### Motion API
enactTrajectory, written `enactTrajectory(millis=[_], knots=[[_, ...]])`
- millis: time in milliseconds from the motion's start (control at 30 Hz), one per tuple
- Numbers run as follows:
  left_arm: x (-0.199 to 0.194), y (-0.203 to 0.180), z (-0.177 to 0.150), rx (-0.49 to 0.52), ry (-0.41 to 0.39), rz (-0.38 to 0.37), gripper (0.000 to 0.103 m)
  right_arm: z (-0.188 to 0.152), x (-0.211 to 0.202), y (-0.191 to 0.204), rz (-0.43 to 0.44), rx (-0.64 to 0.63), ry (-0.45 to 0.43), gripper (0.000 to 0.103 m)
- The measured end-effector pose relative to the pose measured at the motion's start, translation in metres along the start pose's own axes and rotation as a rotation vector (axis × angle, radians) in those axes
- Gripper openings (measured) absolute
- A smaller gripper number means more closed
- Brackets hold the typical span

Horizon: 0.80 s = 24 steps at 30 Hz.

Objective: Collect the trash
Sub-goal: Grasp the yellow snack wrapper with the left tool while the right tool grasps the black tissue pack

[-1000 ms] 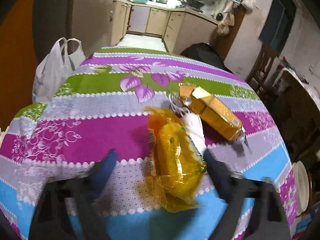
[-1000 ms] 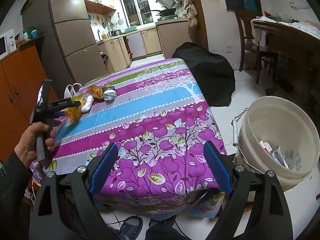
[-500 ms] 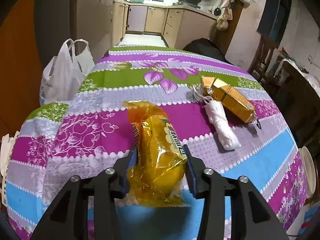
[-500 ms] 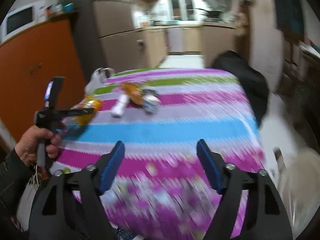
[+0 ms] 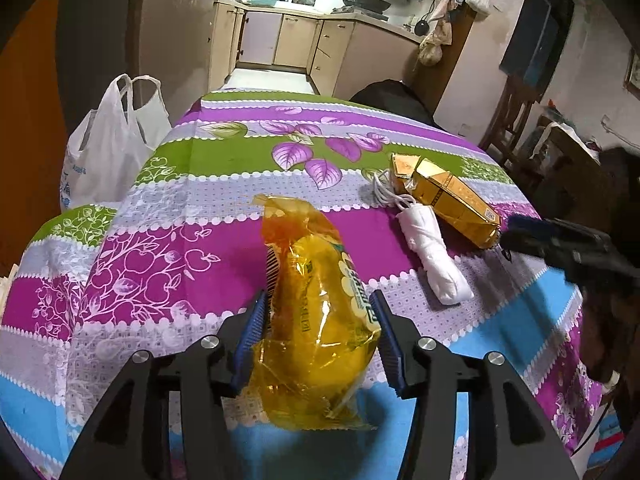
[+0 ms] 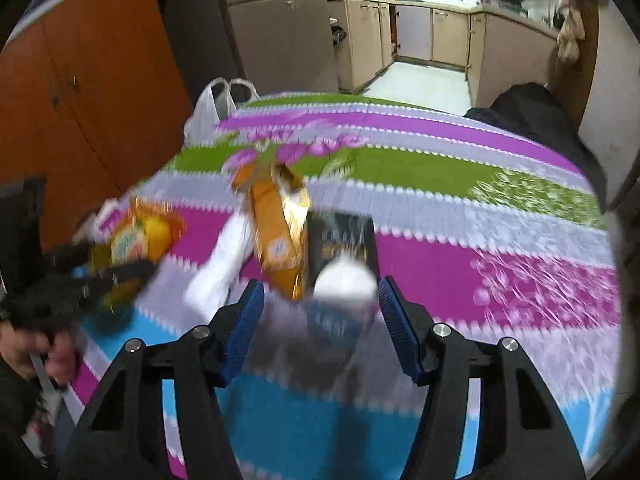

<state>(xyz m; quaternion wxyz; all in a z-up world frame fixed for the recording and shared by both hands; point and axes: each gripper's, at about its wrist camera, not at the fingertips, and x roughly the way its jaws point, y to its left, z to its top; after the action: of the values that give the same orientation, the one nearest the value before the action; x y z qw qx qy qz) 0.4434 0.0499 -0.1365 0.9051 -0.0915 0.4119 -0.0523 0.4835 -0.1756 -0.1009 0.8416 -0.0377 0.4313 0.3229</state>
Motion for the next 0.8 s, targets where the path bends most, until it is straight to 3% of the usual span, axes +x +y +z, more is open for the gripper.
enactTrajectory(millis=[133, 167, 233, 433, 600, 667, 800], knots=[[0.002, -0.005, 0.0, 0.017, 0.0, 0.001, 0.052, 0.005, 0.021, -0.01, -0.001, 0.031, 0.045, 0.057], [0.002, -0.005, 0.001, 0.016, 0.0, -0.001, 0.052, 0.004, 0.022, -0.01, -0.018, 0.027, 0.048, 0.049], [0.002, -0.004, 0.001, 0.008, -0.001, -0.012, 0.052, -0.004, 0.01, -0.006, -0.052, 0.022, 0.011, 0.04], [0.0, -0.003, -0.001, 0.005, -0.005, -0.02, 0.052, -0.043, -0.037, 0.029, -0.193, -0.07, -0.005, 0.038], [-0.002, -0.001, -0.003, -0.009, -0.009, -0.031, 0.052, -0.087, -0.059, 0.036, -0.155, -0.017, 0.036, 0.047], [-0.001, -0.003, -0.003, -0.002, -0.007, -0.015, 0.052, -0.094, -0.062, 0.034, -0.149, 0.016, 0.022, 0.06], [0.0, -0.004, -0.002, 0.0, -0.005, -0.002, 0.052, -0.089, -0.06, 0.034, -0.147, 0.073, -0.007, 0.063]])
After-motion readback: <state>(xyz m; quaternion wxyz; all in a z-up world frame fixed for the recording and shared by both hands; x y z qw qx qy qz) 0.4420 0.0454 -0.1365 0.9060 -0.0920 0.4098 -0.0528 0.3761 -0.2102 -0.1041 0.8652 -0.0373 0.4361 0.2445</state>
